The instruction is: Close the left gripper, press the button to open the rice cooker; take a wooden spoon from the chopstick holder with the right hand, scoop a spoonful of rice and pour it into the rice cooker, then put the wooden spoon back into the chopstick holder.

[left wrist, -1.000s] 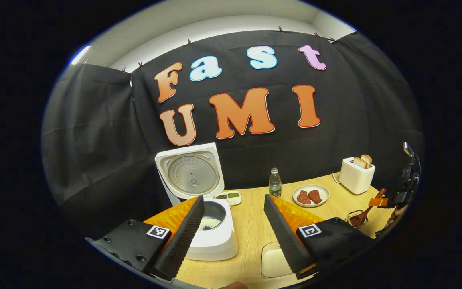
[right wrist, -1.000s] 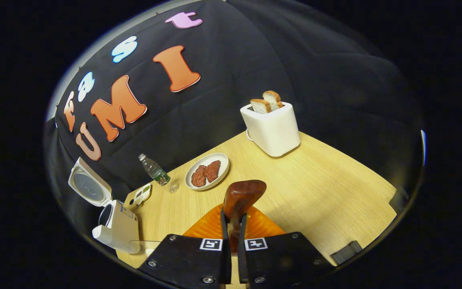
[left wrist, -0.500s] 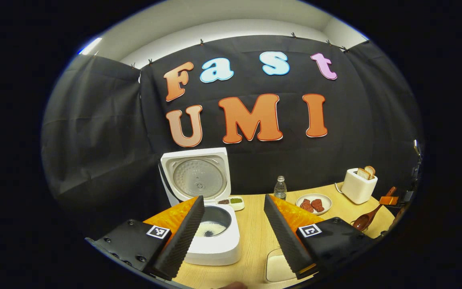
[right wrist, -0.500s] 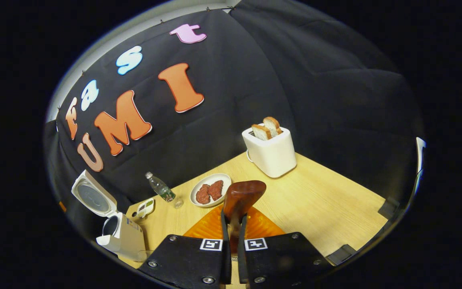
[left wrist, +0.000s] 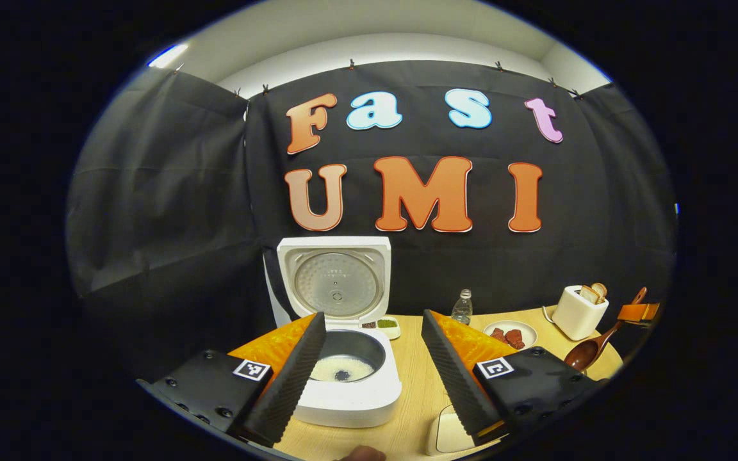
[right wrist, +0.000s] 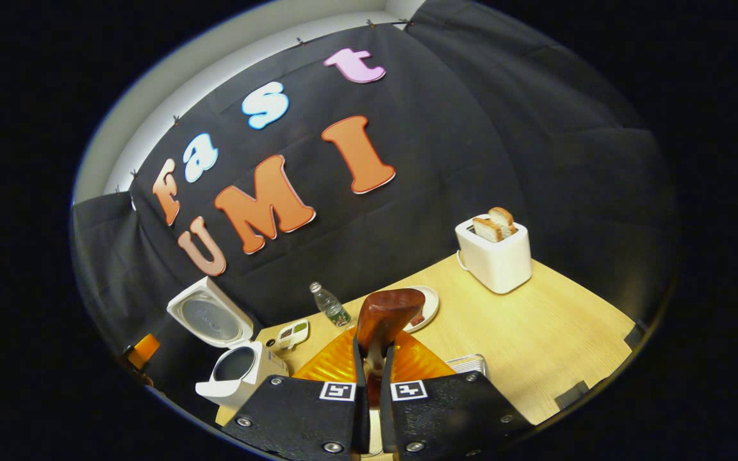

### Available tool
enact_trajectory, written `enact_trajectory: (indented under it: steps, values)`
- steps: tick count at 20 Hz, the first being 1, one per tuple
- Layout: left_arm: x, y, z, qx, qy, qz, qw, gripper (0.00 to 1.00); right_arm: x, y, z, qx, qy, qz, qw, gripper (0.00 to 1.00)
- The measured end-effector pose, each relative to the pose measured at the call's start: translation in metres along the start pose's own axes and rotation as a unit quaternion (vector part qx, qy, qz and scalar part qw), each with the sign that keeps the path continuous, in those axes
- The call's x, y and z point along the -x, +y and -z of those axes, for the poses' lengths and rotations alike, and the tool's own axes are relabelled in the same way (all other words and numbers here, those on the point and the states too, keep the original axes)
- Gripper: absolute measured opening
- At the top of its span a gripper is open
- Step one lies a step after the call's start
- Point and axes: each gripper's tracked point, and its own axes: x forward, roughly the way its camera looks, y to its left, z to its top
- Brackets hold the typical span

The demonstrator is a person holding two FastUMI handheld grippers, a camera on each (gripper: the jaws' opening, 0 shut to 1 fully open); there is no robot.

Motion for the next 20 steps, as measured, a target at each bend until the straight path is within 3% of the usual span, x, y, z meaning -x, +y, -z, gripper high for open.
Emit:
enact_trajectory:
  steps: [3,8,20]
  values:
    - [-0.001,0.012,0.006,0.002,0.007,-0.002,1.000,1.00,0.001,0.035,0.028,0.033,0.034,-0.031,0.998,0.06]
    - [-0.001,0.025,0.012,-0.002,0.014,-0.006,1.000,0.96,-0.007,0.066,0.070,0.129,0.061,-0.043,0.989,0.06]
    - [-0.002,0.066,0.024,0.000,0.032,-0.024,0.999,0.96,-0.020,0.067,0.146,0.337,0.064,0.007,0.939,0.06]
